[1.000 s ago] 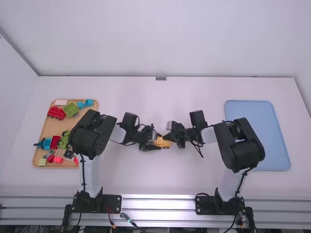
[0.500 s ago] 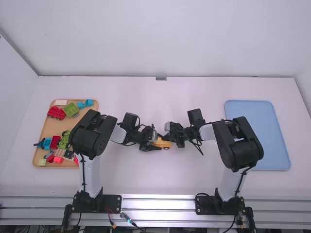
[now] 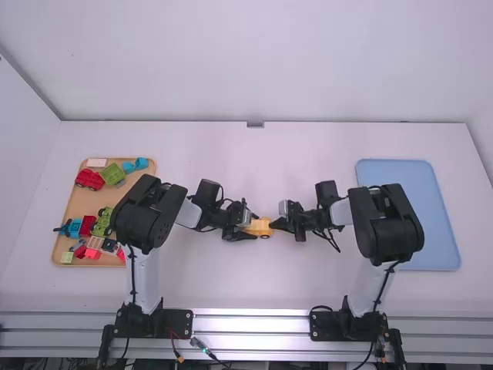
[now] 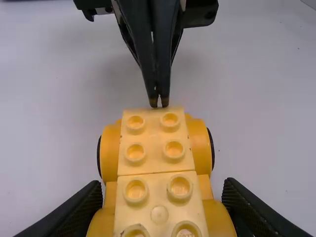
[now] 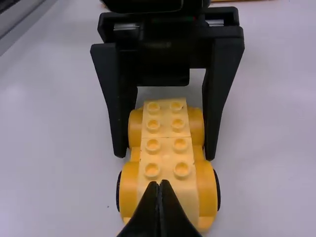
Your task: Assemble lego blocks to make yellow taxi
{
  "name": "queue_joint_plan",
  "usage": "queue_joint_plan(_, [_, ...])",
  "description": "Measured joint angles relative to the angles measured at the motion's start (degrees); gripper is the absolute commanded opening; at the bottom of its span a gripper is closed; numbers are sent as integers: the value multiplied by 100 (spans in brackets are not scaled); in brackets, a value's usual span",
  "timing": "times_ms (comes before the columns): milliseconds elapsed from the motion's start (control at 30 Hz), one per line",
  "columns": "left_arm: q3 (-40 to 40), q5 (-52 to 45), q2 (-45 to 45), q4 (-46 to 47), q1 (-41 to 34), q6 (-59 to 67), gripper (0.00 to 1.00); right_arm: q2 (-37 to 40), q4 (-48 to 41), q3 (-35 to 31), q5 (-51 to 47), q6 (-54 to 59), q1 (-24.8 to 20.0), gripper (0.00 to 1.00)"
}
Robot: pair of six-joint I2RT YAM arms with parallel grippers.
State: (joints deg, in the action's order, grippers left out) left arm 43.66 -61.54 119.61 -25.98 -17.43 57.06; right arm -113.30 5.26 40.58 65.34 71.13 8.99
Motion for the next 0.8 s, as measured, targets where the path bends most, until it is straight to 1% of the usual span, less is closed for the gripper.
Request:
queue_joint_plan(133, [0,0,0,4,2,0,19,0,216,-42,33,-26,0,0])
queue_joint_plan(267, [0,2,0,9,0,0,20,74,173,-76,256,20,-68,0])
queue_joint_plan(300, [-2,-2,0,22,0,0,20,190,133,-109,389,35,-140,1])
queue_joint_plan(333, [0,-4,0,26,0,2,21,330,114,-138,520,28,-221,18])
queue_joint_plan(367, [0,-4,0,35,0,4,20,503,116,-155,632,-22,-319,31])
queue_joint_plan(400, [0,-7,0,44,2,4,20,717,149,-160,734,-107,-431,57])
queue_joint_plan(433, [0,-17,0,50,0,2,21,953,227,-160,798,-260,-544,99])
queue_joint_plan(500, [0,-17,0,55,0,4,22,1443,223,-155,732,-684,-732,99])
queue_joint_plan(567, [0,-17,0,52,0,4,22,1714,192,-155,570,-1023,-789,99])
queue_joint_plan(633, [0,-17,0,52,-2,4,31,1987,177,-155,264,-1526,-791,99])
queue_joint_plan(667, [0,-17,0,48,-2,2,38,2103,166,-155,37,-1880,-780,99])
queue_joint_plan(767, [0,-2,0,-4,-4,2,46,2192,162,-155,-393,-2439,-726,99])
queue_joint_plan(800, [0,28,0,-55,-4,0,60,2192,166,-155,-525,-2592,-693,99])
